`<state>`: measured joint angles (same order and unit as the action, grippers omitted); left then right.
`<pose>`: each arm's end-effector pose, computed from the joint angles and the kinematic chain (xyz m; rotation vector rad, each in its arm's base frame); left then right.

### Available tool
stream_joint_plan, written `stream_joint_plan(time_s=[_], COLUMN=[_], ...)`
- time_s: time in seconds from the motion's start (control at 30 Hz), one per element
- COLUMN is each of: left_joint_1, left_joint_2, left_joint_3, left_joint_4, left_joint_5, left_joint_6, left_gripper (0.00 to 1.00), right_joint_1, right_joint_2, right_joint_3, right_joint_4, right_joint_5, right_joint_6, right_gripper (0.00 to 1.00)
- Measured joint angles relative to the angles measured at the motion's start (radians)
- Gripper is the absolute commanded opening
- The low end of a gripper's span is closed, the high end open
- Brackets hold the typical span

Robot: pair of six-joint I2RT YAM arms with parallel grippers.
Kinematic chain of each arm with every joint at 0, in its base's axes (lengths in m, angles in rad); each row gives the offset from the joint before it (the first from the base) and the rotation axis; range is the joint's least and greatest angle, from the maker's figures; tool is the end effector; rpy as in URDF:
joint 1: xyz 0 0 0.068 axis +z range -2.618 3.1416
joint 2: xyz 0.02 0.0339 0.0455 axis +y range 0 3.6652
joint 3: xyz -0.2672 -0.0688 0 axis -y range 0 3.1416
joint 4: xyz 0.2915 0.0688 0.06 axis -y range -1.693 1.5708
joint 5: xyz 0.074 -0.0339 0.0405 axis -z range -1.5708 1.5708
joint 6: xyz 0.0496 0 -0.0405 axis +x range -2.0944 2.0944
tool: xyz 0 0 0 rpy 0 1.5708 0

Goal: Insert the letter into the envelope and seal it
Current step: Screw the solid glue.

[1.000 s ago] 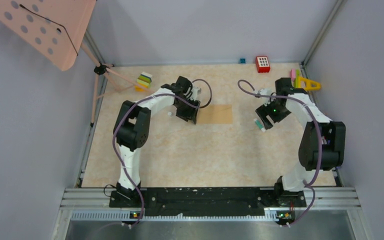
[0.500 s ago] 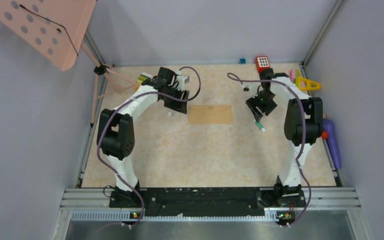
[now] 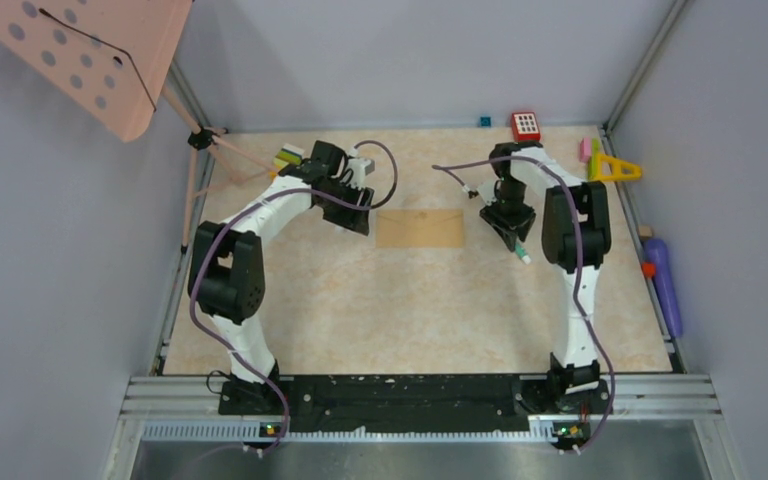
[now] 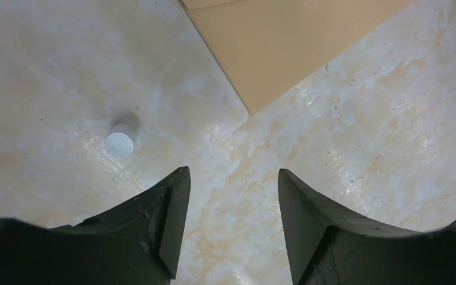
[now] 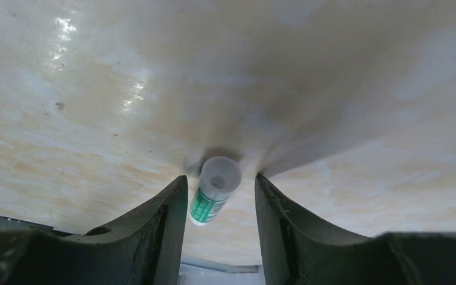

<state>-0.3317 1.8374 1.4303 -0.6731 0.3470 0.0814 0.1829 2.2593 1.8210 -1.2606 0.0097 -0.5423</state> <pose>0.4093 -0.1588 0.2045 0.6567 2.5676 -0.5431 0.4558 0.0838 0.1279 1.0699 -2.8175 -0.0202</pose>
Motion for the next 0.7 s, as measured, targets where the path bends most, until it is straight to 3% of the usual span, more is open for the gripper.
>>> stream_joint_plan(time_s=[0.1,0.2,0.23,0.53,0.57,0.67,0.7], left_joint_1=[0.000,0.002,0.002,0.003,0.003,0.004,0.004], left_joint_2=[-0.007,-0.016,-0.019,-0.026,-0.027,-0.028,-0.028], left_joint_3=[0.000,-0.001,-0.001,0.000,0.004,0.055,0.083], left_joint_4=[0.000,0.003,0.005,0.028,0.031,0.039,0.047], left_joint_5=[0.000,0.000,0.000,0.045,0.064,0.159,0.198], left_joint_6=[0.000,0.000,0.000,0.001,0.002,0.002,-0.004], left_gripper=[0.62,0.62,0.62,0.65,0.81,0.87,0.94], right_joint_1=[0.026,0.040,0.042,0.043,0.041,0.029,0.023], right_joint_2=[0.010,0.021,0.027,0.059,0.059,0.031,-0.002], right_joint_3=[-0.001,0.000,0.005,0.153,0.202,0.329,0.346], right_joint_4=[-0.029,-0.051,-0.065,-0.141,-0.148,-0.124,-0.097], right_joint_5=[0.028,0.039,0.043,-0.088,-0.127,-0.275,-0.346], right_joint_6=[-0.012,-0.022,-0.026,-0.014,-0.007,0.031,0.053], right_gripper=[0.30,0.03,0.00,0.00,0.00,0.00,0.00])
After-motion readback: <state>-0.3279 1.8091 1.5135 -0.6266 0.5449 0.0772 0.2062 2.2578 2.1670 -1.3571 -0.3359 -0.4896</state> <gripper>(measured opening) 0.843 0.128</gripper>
